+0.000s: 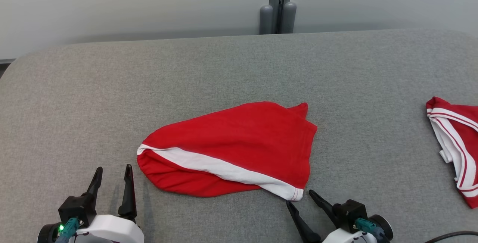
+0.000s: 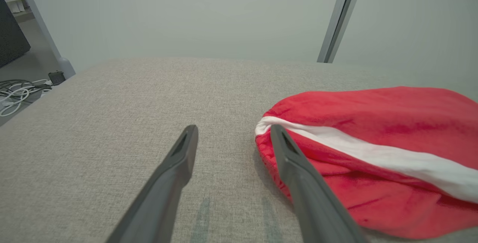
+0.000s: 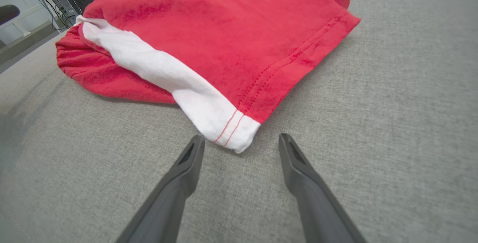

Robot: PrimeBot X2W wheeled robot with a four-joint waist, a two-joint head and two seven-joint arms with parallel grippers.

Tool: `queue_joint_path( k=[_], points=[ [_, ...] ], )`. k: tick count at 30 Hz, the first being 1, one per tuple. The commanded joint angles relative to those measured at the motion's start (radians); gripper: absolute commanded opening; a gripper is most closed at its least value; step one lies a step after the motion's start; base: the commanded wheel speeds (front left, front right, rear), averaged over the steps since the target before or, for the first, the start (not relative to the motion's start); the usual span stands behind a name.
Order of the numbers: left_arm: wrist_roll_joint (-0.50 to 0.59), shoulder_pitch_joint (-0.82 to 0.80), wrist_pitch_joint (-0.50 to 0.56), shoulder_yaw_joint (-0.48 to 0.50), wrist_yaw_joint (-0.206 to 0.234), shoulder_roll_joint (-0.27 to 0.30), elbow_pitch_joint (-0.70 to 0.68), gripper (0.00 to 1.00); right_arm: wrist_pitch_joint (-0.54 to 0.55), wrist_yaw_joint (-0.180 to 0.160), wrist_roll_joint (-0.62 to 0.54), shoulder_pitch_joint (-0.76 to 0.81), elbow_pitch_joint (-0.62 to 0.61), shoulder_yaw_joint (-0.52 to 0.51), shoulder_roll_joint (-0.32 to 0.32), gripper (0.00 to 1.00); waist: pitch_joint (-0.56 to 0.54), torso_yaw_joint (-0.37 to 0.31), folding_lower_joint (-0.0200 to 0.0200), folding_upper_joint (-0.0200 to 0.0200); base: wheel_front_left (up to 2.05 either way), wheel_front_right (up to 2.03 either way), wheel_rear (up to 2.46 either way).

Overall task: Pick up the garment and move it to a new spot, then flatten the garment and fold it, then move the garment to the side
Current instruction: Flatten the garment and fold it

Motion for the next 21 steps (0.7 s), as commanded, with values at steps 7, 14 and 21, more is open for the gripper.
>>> queue_joint_path(
  k=[7, 14, 21],
  points=[
    [-0.026, -0.017, -0.001, -0.015, -0.001, 0.003, -0.001, 1.0, 0.0, 0.0, 0.007, -0.03, 0.019, -0.002, -0.007, 0.17, 0.015, 0.014, 0.0, 0.0, 0.0, 0.0, 0.0],
    [-0.031, 0.0, -0.001, -0.016, -0.004, 0.003, 0.001, 1.0, 0.0, 0.0, -0.016, -0.031, 0.008, -0.076, -0.007, 0.0, -0.003, 0.0, 0.0, 0.0, 0.0, 0.0, 0.0],
    [-0.042, 0.023, -0.001, -0.047, -0.018, 0.003, 0.015, 1.0, 0.0, 0.0, -0.068, -0.007, 0.014, -0.193, -0.013, 0.0, -0.051, -0.021, 0.0, 0.0, 0.0, 0.0, 0.0]
  ],
)
